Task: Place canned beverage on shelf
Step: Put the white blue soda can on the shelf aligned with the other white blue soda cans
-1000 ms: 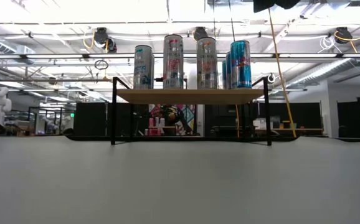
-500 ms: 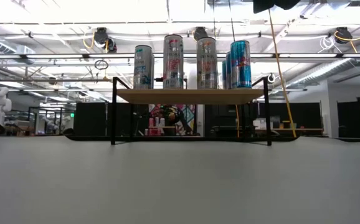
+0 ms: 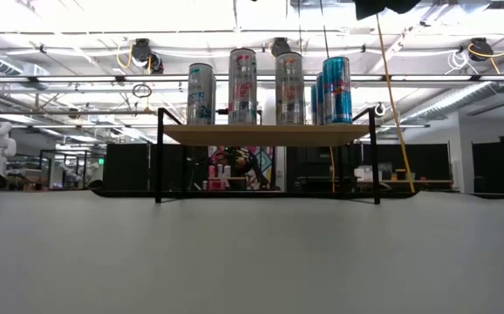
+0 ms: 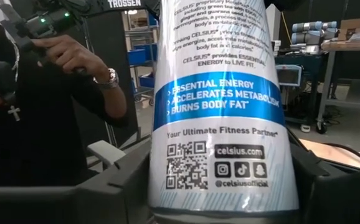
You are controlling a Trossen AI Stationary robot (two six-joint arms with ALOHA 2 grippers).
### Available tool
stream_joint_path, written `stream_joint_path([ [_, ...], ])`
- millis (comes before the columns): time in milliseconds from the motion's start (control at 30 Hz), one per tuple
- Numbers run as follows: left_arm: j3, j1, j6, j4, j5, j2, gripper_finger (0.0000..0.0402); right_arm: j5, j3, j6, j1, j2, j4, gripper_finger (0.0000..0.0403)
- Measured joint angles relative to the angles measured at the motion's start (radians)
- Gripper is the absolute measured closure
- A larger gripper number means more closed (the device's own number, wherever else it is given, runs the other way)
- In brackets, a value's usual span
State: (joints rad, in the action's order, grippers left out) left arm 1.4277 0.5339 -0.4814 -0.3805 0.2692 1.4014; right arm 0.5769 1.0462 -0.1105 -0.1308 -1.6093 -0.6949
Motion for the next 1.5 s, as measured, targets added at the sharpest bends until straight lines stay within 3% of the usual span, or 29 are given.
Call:
stream_joint_path([
  [467,0.000,0.000,0.036,-0.007,0.002,0.000,0.0153,-0.007,0.000,0.002,0.000,0.000,0.010,0.0165],
  [600,-0.001,0.005,0.059,-0.016,0.002,0.000,0.0153,-0.058,0.002,-0.013,-0.007,0.001,0.029,0.0151],
  [1100,-0.002,0.006,0.213,-0.039,0.070,0.000,0.0153,-0.495,0.003,0.059,-0.118,0.003,0.111,0.0065],
  [1500,-0.002,0.005,0.393,-0.028,0.191,0.000,0.0153,-0.971,0.003,0.210,-0.248,0.002,0.162,0.0057],
])
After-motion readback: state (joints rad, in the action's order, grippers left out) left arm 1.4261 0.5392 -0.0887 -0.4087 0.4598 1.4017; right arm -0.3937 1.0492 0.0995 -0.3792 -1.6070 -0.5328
